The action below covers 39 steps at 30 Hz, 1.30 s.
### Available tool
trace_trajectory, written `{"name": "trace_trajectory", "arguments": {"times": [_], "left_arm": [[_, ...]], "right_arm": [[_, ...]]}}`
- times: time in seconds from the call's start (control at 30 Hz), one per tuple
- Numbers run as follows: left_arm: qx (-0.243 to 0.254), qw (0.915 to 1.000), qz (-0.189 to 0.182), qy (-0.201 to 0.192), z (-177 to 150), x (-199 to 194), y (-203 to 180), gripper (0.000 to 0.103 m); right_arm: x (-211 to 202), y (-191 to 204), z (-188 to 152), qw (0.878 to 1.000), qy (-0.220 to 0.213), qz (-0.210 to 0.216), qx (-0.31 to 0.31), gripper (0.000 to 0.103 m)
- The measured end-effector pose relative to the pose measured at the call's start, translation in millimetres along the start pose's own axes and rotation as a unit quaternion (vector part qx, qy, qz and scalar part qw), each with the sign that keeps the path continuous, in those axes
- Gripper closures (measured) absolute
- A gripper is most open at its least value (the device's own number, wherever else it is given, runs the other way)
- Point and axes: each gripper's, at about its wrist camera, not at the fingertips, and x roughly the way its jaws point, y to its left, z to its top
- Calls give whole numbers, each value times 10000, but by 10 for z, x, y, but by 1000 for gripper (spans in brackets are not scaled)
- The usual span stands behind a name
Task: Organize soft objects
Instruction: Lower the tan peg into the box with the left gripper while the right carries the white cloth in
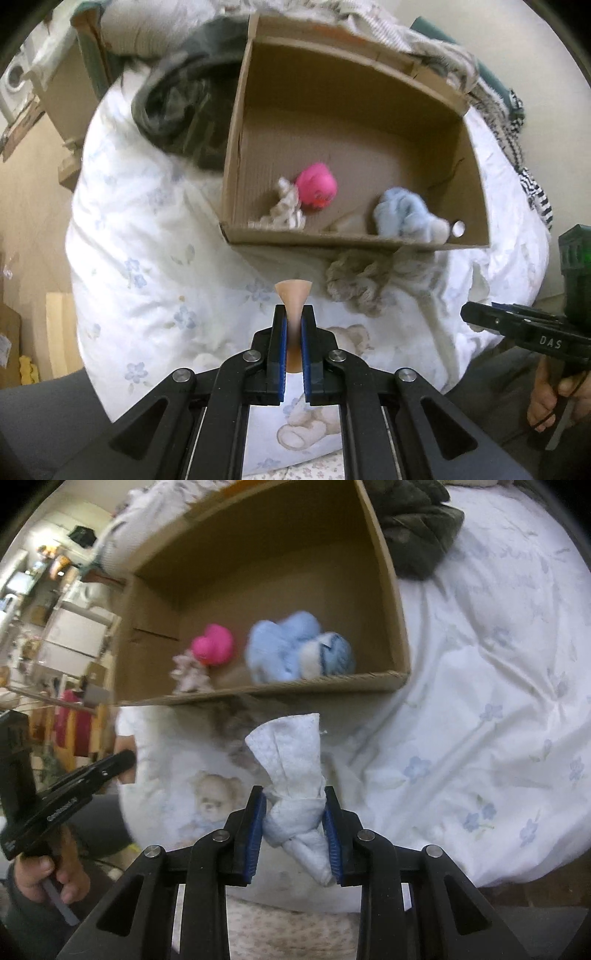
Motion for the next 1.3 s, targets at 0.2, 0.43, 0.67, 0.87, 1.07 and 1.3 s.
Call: {"name": "trace_trajectory", "arguments": {"times": [0.2, 0.43, 0.67, 0.87, 1.07, 1.3], "left_arm": [[115, 9990, -79, -413, 156, -302, -108, 97], [177, 9972, 8, -722, 495, -370, -231, 97], [321, 9959, 163, -832, 804, -274, -311, 97], [417, 9942, 324, -937, 860, -47, -339, 97], [303, 9962, 305, -753, 837, 231, -336, 97], [364, 9966, 281, -690, 827, 328, -411, 96]], "right_arm": [[-385, 129, 151, 9962, -711, 454, -238, 71], [-566, 204, 422, 9891, -1280, 689, -240, 71], [-482, 199, 636, 9872, -1416, 715, -154, 71], [-288, 226, 700, 9895, -1304, 609, -100, 71], [-135, 249, 705, 9923, -1141, 471, -124, 71], [-37, 269, 788, 9935, -1072, 381, -101, 71]]}}
